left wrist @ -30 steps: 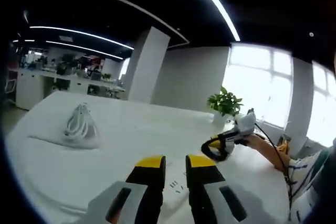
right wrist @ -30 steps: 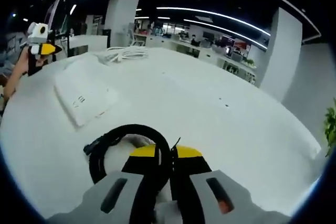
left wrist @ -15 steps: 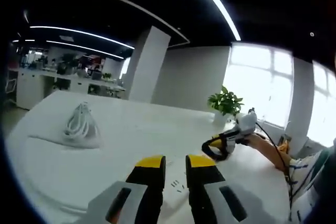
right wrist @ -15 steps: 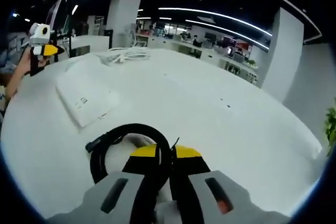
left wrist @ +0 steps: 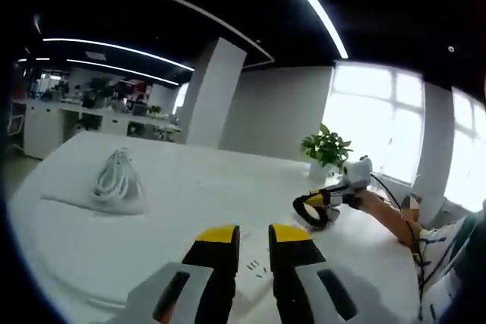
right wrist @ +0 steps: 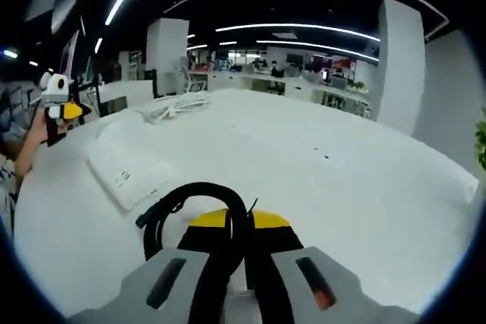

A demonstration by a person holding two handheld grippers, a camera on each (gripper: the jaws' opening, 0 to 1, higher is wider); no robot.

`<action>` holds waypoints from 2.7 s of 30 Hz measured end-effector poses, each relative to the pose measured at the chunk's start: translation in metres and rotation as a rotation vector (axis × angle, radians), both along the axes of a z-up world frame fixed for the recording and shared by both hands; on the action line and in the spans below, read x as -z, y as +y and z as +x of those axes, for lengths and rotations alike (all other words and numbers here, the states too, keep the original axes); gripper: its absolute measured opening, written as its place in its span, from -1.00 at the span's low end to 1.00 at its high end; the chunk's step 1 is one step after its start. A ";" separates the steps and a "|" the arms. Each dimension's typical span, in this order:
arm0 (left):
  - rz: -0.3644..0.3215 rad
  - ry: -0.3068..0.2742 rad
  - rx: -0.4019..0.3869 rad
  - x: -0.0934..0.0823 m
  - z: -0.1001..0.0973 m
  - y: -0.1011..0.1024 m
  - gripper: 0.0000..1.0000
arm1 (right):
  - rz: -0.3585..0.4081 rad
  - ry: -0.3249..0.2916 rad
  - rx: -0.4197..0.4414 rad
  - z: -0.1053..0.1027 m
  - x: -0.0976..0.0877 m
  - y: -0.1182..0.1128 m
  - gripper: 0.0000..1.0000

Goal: Straighten the power strip on the desk, plug the charger into it

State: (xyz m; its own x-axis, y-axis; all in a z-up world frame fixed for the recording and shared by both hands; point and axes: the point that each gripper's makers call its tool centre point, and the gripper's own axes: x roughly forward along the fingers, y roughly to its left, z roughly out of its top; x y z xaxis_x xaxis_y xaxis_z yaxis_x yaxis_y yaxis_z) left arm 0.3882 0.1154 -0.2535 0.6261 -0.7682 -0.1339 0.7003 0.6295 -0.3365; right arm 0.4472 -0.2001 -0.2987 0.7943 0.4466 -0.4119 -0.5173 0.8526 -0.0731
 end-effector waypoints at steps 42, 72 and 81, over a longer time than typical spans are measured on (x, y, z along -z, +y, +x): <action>0.034 0.006 0.022 0.009 0.000 -0.006 -0.69 | 0.362 -0.057 -0.037 -0.010 -0.036 0.018 -0.87; 0.096 -0.021 0.065 0.022 -0.009 -0.023 -0.69 | 0.534 -0.078 -0.152 -0.028 -0.067 0.052 -0.88; 0.128 -0.069 0.101 0.023 -0.014 -0.035 -0.68 | 0.519 -0.086 -0.219 -0.040 -0.073 0.078 -0.88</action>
